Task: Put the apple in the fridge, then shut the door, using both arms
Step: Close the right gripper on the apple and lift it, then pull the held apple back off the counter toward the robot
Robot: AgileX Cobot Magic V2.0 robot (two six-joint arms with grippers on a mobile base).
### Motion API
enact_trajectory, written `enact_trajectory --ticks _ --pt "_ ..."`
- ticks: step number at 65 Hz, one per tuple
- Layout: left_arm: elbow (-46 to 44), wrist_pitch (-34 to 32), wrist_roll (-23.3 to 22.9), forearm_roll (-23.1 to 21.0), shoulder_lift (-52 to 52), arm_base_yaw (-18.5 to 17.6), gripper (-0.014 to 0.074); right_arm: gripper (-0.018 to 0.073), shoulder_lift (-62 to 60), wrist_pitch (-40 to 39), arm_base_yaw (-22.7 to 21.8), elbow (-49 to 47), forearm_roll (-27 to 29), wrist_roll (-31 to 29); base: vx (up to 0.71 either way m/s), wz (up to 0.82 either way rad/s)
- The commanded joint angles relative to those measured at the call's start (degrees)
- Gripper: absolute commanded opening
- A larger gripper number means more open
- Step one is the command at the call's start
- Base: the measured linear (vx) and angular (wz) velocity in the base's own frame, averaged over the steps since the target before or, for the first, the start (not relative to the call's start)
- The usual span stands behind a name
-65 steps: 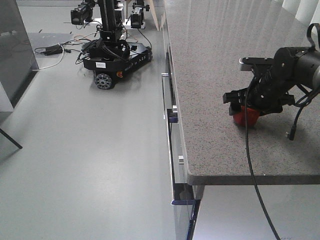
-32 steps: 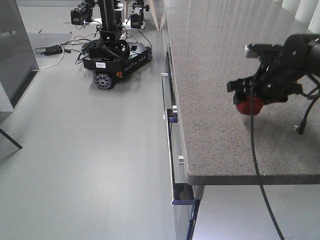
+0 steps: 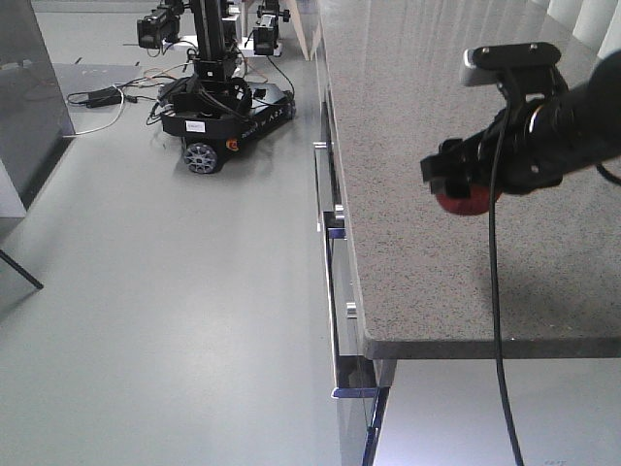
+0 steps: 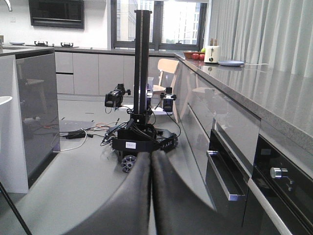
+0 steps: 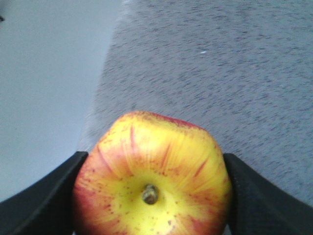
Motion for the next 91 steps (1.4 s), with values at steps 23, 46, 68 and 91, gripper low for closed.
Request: enact_trajectory --ticks 23,46,68,91 --pt "1.66 -4.22 -0.04 -0.4 -0.92 -0.02 -0.0006 0.0319 -25.11 -8.37 6.33 17.41 -0.67 -0.26 0.0 0.0" --pt "1.66 -4.22 -0.04 -0.4 -0.92 -0.02 -0.0006 0.0319 -41.61 -5.31 6.33 27.26 -0.67 -0.52 0.0 0.0" --pt "1.66 -4.22 -0.04 -0.4 -0.92 -0.02 -0.0006 0.0319 -52.44 0.63 6.27 32.39 -0.78 -0.52 0.0 0.0" --pt "1.66 -4.22 -0.04 -0.4 -0.92 -0.02 -0.0006 0.0319 -55.36 2.21 6.27 32.39 -1.58 -0.52 0.0 0.0"
